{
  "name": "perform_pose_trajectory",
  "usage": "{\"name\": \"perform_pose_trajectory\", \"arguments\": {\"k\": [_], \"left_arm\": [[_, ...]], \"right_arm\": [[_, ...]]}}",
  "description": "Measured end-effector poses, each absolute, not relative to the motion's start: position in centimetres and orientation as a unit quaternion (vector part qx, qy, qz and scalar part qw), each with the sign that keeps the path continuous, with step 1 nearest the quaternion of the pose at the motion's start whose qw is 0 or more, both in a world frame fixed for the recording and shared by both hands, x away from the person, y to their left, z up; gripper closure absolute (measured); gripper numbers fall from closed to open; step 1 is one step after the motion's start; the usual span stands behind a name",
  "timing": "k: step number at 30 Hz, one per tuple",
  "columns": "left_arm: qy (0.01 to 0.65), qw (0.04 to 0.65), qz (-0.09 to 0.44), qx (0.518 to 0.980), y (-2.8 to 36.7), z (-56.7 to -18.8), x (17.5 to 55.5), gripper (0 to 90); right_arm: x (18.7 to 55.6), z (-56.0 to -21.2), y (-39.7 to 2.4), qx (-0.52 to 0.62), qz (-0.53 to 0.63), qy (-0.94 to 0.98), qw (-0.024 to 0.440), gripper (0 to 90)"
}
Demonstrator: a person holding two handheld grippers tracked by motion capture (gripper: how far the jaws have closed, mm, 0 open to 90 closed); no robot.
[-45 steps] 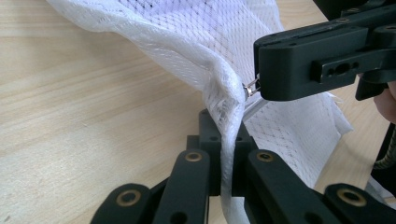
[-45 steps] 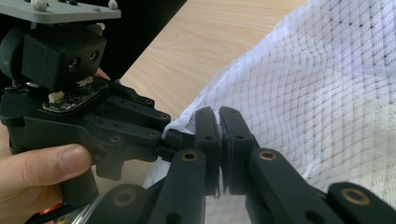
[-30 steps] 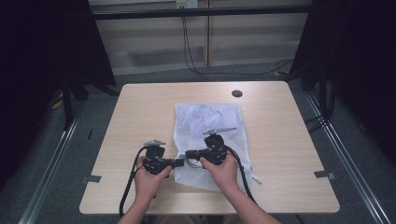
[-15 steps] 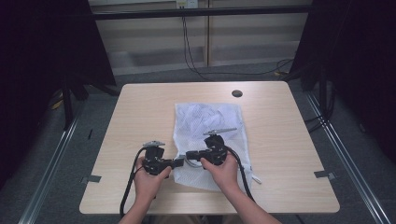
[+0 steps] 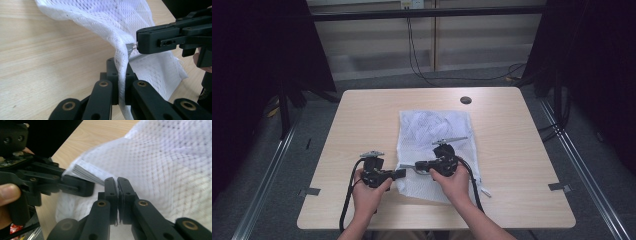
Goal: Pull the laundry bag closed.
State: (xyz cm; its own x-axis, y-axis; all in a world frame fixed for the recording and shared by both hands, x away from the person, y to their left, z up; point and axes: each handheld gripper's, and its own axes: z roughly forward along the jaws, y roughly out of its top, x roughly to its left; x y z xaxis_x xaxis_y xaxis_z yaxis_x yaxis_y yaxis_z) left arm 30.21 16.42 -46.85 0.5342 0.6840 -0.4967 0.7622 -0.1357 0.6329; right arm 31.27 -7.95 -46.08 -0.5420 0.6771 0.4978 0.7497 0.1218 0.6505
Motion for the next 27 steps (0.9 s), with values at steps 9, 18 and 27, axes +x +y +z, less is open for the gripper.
{"name": "perform_pose_trajectory", "arguments": {"k": [9, 18, 27], "left_arm": [[0.480, 0.442, -0.047, 0.756, 16.4, -46.9, 30.3, 89.2], [0.480, 0.442, -0.052, 0.756, 16.2, -47.0, 30.3, 89.2], [0.475, 0.432, -0.052, 0.765, 15.9, -47.2, 30.2, 89.3]], "right_arm": [[31.2, -46.1, -8.7, -0.477, -0.461, -0.747, 0.036, 86.9], [31.0, -46.0, -9.0, -0.469, -0.460, -0.753, 0.033, 86.9], [30.8, -46.3, -9.6, -0.468, -0.461, -0.753, 0.036, 86.9]]}}
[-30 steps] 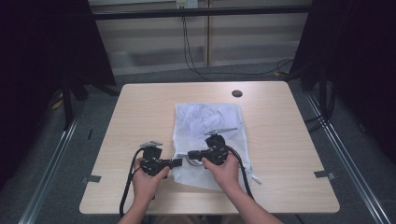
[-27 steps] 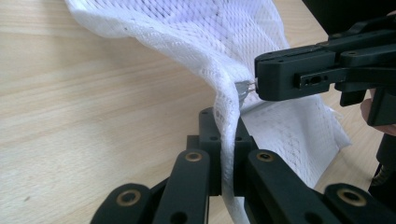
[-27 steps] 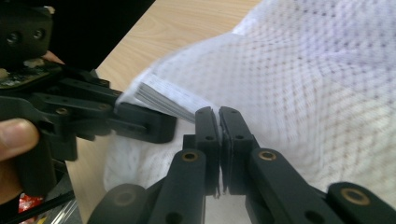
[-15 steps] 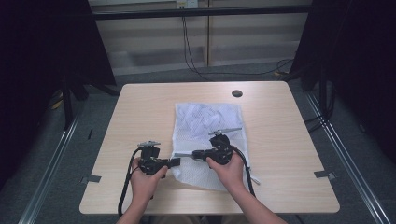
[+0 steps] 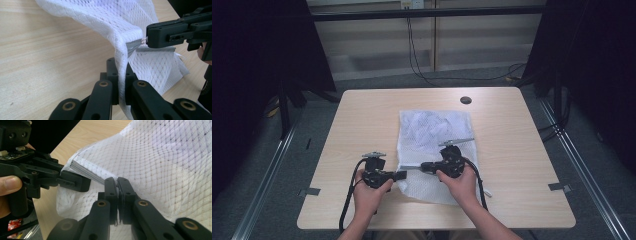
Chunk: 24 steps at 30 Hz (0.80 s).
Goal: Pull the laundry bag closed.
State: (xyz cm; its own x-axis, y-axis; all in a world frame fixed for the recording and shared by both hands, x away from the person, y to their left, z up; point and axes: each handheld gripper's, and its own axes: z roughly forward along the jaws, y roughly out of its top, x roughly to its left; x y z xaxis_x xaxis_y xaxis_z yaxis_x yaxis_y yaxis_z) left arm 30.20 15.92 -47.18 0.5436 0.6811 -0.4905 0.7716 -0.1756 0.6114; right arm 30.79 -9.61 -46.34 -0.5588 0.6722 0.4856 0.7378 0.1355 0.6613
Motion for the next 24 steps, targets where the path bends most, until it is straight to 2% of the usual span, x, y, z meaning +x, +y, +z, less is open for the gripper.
{"name": "perform_pose_trajectory", "arguments": {"k": [8, 11, 24], "left_arm": [[0.485, 0.433, -0.047, 0.759, 16.0, -47.2, 30.1, 89.3], [0.482, 0.435, -0.051, 0.759, 16.1, -47.3, 30.1, 89.4], [0.479, 0.431, -0.051, 0.763, 15.6, -47.4, 30.0, 89.4]], "right_arm": [[30.7, -46.6, -9.9, -0.467, -0.457, -0.756, 0.025, 86.9], [30.8, -46.8, -10.6, -0.472, -0.464, -0.749, 0.038, 86.9], [30.6, -46.9, -11.4, -0.467, -0.462, -0.753, 0.035, 86.9]]}}
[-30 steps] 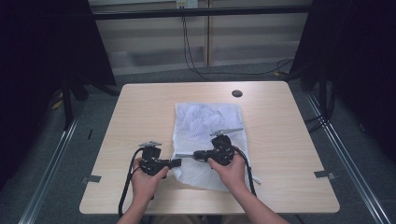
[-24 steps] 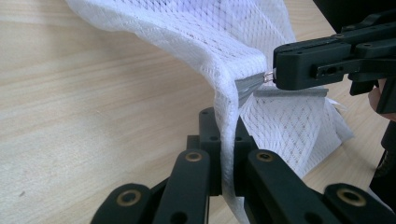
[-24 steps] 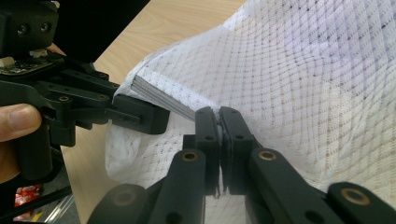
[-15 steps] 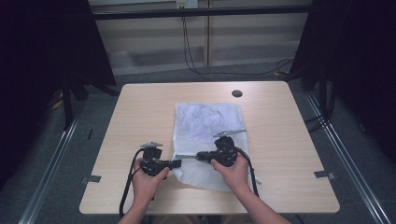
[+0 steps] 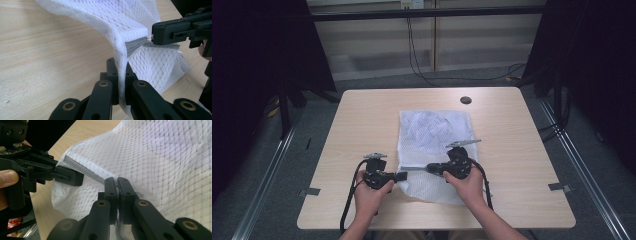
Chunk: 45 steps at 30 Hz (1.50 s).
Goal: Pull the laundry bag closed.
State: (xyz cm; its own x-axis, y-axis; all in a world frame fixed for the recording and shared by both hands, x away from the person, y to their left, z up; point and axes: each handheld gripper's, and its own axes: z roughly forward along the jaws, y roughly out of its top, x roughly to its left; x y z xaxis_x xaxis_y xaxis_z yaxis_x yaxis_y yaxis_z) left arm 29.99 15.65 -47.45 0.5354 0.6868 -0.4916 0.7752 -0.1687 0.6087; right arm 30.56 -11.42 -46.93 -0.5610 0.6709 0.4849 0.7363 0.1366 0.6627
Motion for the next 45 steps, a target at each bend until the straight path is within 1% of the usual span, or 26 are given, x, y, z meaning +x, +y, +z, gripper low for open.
{"name": "perform_pose_trajectory", "arguments": {"k": [16, 25, 45], "left_arm": [[0.473, 0.424, -0.051, 0.771, 15.1, -47.6, 29.9, 89.4], [0.475, 0.429, -0.059, 0.766, 15.1, -47.6, 29.8, 89.4], [0.479, 0.429, -0.054, 0.763, 15.4, -47.6, 29.9, 89.4]], "right_arm": [[30.2, -47.2, -12.3, -0.464, -0.469, -0.751, 0.038, 86.9], [30.0, -47.3, -12.7, -0.459, -0.467, -0.755, 0.035, 86.9], [30.2, -47.2, -13.2, -0.464, -0.471, -0.750, 0.042, 86.9]]}}
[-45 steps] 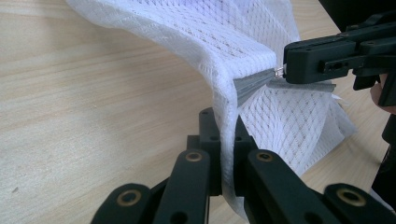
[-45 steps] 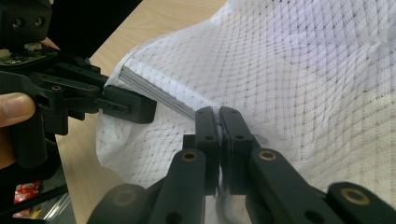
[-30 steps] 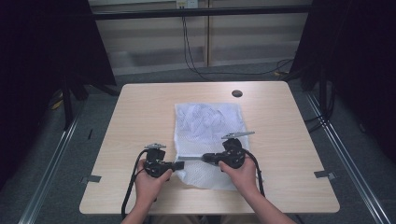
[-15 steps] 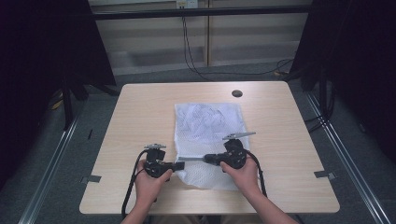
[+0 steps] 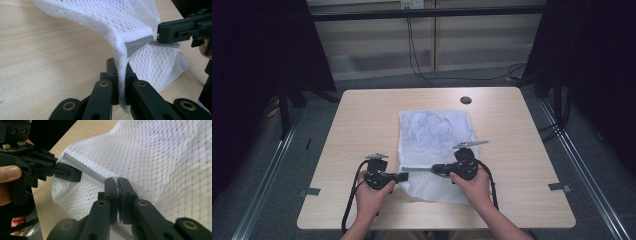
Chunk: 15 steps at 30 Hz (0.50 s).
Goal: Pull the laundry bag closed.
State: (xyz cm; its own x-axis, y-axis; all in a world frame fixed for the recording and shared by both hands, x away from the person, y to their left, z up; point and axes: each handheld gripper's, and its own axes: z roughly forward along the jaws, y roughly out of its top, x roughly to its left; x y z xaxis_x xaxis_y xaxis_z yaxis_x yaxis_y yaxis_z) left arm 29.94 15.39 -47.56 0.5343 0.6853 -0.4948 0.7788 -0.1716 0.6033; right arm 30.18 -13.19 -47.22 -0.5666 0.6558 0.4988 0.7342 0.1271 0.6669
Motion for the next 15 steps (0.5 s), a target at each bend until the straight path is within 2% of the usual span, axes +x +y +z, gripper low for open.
{"name": "perform_pose_trajectory", "arguments": {"k": [15], "left_arm": [[0.486, 0.429, -0.058, 0.759, 15.38, -47.65, 30.09, 89.4]], "right_arm": [[30.12, -47.14, -13.73, -0.468, -0.469, -0.747, 0.040, 86.9]]}}
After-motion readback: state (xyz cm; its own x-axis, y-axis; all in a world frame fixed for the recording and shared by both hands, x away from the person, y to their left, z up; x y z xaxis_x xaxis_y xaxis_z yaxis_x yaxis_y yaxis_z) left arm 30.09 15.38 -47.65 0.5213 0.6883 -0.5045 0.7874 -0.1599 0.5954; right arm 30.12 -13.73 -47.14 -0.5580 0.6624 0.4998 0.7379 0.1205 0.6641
